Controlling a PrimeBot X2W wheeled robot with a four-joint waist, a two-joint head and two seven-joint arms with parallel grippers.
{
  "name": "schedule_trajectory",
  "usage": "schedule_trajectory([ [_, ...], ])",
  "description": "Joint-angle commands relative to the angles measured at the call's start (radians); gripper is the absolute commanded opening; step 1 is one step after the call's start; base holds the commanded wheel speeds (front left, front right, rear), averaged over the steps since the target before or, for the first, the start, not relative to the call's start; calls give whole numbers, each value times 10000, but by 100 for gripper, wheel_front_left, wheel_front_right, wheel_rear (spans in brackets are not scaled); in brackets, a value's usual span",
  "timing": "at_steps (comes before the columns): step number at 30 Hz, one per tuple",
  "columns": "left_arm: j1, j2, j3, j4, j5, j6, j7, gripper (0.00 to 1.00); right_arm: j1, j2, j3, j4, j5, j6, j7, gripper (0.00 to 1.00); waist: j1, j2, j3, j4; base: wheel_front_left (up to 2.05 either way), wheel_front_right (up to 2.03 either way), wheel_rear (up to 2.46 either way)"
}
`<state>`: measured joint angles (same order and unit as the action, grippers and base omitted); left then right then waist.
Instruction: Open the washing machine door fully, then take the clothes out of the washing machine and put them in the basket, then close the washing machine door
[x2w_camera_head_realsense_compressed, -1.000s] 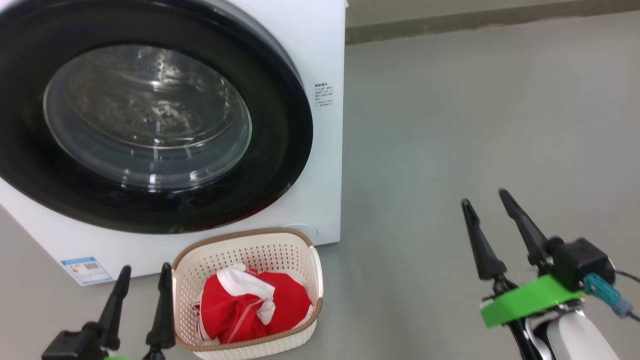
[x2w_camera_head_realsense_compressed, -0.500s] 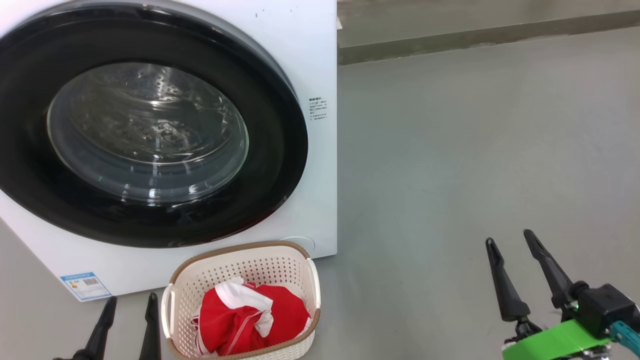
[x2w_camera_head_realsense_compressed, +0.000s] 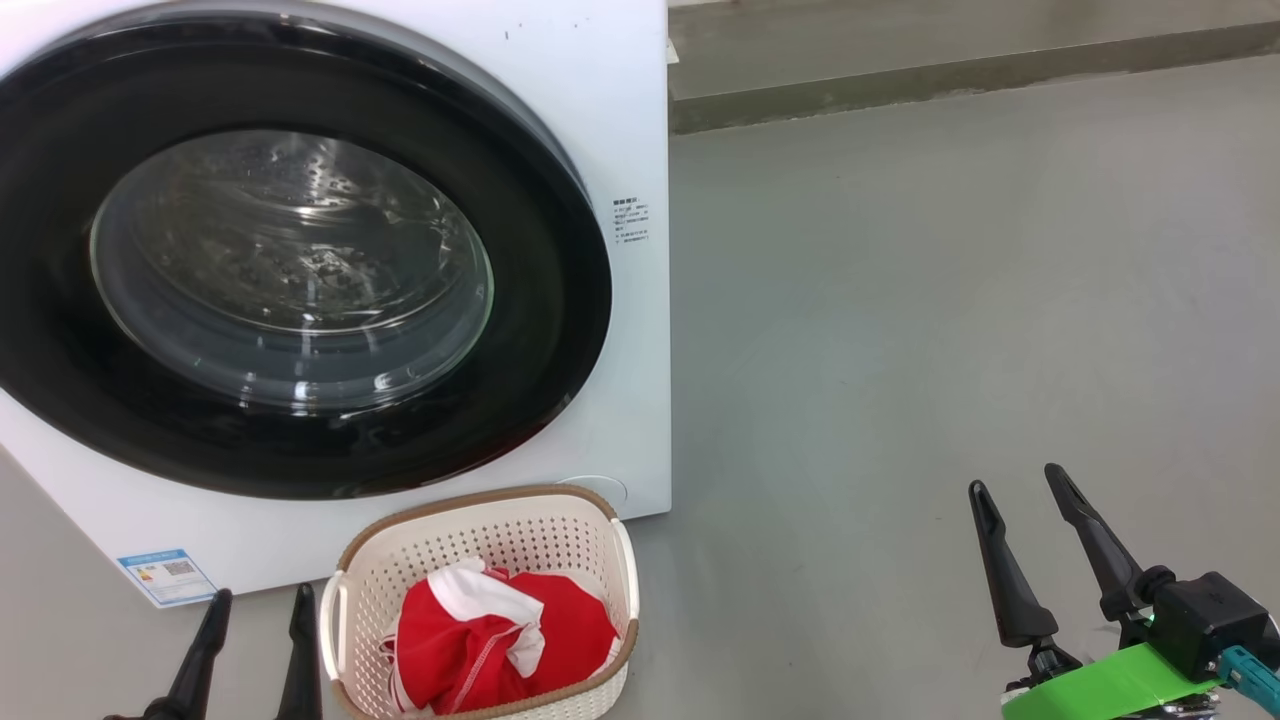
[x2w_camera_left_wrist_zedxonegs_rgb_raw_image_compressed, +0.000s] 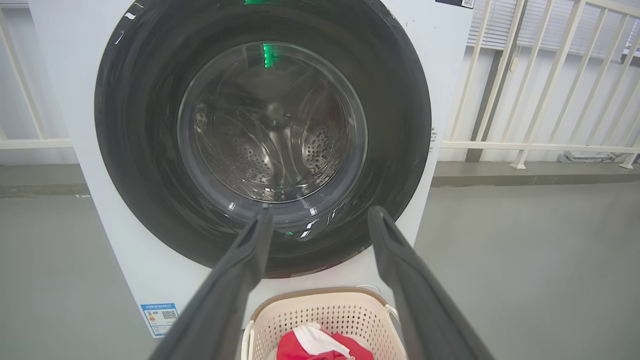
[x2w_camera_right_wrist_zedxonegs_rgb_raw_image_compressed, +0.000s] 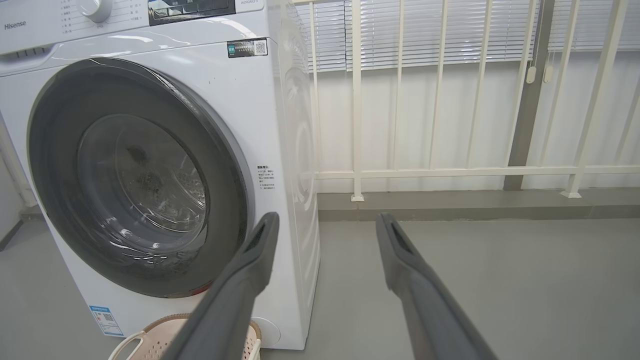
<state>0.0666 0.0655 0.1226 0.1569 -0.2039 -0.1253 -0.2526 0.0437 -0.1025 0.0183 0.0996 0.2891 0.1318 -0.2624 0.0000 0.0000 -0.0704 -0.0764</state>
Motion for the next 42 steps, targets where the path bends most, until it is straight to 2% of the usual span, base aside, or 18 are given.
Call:
schedule_trajectory([
  [1, -102, 69, 327, -338, 55, -54, -92, 100, -81, -136, 252, -229, -139, -11, 6, 100, 0, 0, 3, 11, 0, 0, 0],
  [3, -89, 73, 263, -464, 189, -54, -92, 100, -61, -129, 256, -217, -160, -11, 6, 100, 0, 0, 7, 25, 0, 0, 0],
  [4, 3, -25, -34, -154, 137, 6, 4, 0, 0, 14, 4, 48, -16, 0, -4, 0, 0, 0, 6, 23, 0, 0, 0],
  [10, -9, -248, -40, 420, -89, 16, 151, 0, 197, 204, 10, 594, 242, 0, 53, 0, 1, 0, 13, 25, 0, 0, 0],
  [15, -75, -244, -37, 430, -663, 13, 311, 0, 139, 200, -33, 614, 790, -1, 190, 0, 23, 0, 23, 63, 0, 0, 0],
  [19, -120, -241, -55, 438, -1120, 11, 410, 0, 85, 200, -62, 645, 1224, -1, 300, 0, 2, 0, 65, 87, 0, 0, 0],
  [42, -427, -223, -79, 510, -3622, -2, 1020, 0, -225, 218, -246, 800, 3587, -3, 919, 0, 0, 0, 199, 218, 0, 0, 0],
])
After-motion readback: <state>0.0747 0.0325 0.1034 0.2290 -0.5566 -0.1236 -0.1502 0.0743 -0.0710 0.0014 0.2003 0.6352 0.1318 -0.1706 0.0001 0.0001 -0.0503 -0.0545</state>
